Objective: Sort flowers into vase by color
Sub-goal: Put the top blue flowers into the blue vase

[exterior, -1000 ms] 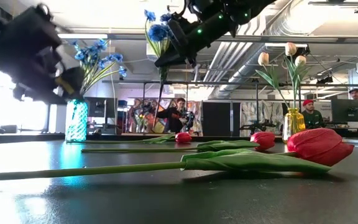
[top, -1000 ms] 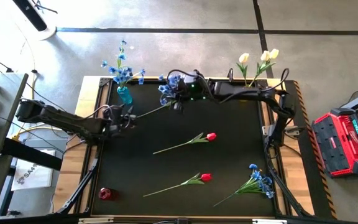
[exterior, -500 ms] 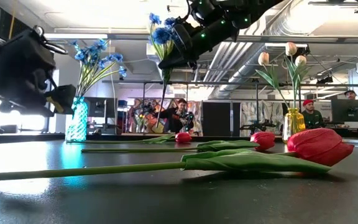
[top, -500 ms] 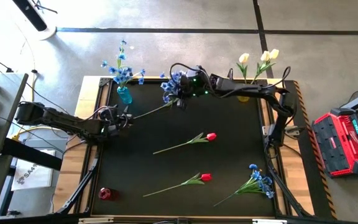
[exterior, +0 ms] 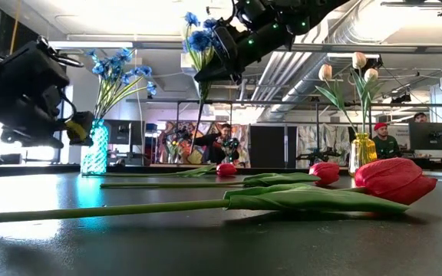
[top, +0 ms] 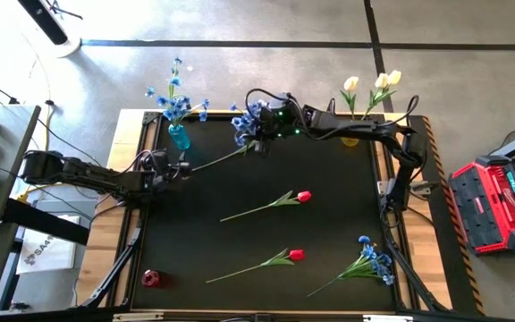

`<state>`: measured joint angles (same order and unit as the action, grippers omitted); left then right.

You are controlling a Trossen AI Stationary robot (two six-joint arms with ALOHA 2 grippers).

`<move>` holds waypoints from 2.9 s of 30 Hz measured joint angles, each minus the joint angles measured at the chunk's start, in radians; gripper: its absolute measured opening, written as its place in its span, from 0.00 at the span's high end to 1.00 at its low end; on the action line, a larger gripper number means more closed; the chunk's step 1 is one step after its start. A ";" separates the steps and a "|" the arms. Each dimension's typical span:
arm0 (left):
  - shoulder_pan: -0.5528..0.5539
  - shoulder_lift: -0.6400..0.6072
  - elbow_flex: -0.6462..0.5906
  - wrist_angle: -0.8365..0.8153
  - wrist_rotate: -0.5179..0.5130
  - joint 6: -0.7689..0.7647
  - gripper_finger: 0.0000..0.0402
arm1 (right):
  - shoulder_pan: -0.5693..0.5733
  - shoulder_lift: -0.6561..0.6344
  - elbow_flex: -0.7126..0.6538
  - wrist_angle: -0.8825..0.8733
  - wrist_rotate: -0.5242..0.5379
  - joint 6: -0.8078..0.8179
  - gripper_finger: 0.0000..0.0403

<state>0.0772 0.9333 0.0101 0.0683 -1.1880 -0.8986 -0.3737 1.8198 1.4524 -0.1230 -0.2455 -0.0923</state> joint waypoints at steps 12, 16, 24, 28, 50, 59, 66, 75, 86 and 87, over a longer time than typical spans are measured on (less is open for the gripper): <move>0.144 0.000 0.000 0.119 0.097 0.236 0.14 | -0.013 0.000 0.000 0.080 -0.088 -0.013 1.00; 0.208 0.000 0.000 0.126 0.119 0.220 0.14 | -0.013 0.000 0.000 0.067 -0.088 -0.013 1.00; 0.318 0.000 0.000 0.247 0.288 0.363 0.14 | -0.012 0.000 0.000 0.063 -0.088 -0.018 1.00; 0.376 0.000 0.001 0.285 0.333 0.407 0.14 | -0.012 0.000 0.000 0.063 -0.088 -0.022 1.00; 0.615 0.027 0.001 0.474 0.626 0.630 0.14 | -0.013 0.000 0.000 0.056 -0.088 -0.065 1.00; 0.674 0.181 0.002 0.648 0.740 0.700 0.14 | -0.013 0.000 0.000 0.098 -0.088 -0.074 1.00; 0.676 0.317 0.002 0.740 0.764 0.720 0.14 | -0.019 0.017 0.002 0.269 -0.097 -0.127 1.00; 0.676 0.443 0.002 0.845 0.811 0.730 0.14 | -0.025 0.142 0.174 0.393 -0.147 -0.150 1.00; 0.676 0.491 0.005 0.872 0.897 0.797 0.14 | -0.023 0.416 0.589 0.165 -0.186 -0.171 1.00; 0.676 0.491 0.005 0.873 0.899 0.799 0.14 | -0.023 0.422 0.608 0.152 -0.195 -0.171 1.00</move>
<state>0.7528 1.4239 0.0147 0.9413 -0.2893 -0.1000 -0.3965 2.2418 2.0601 0.0292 -0.4408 -0.2636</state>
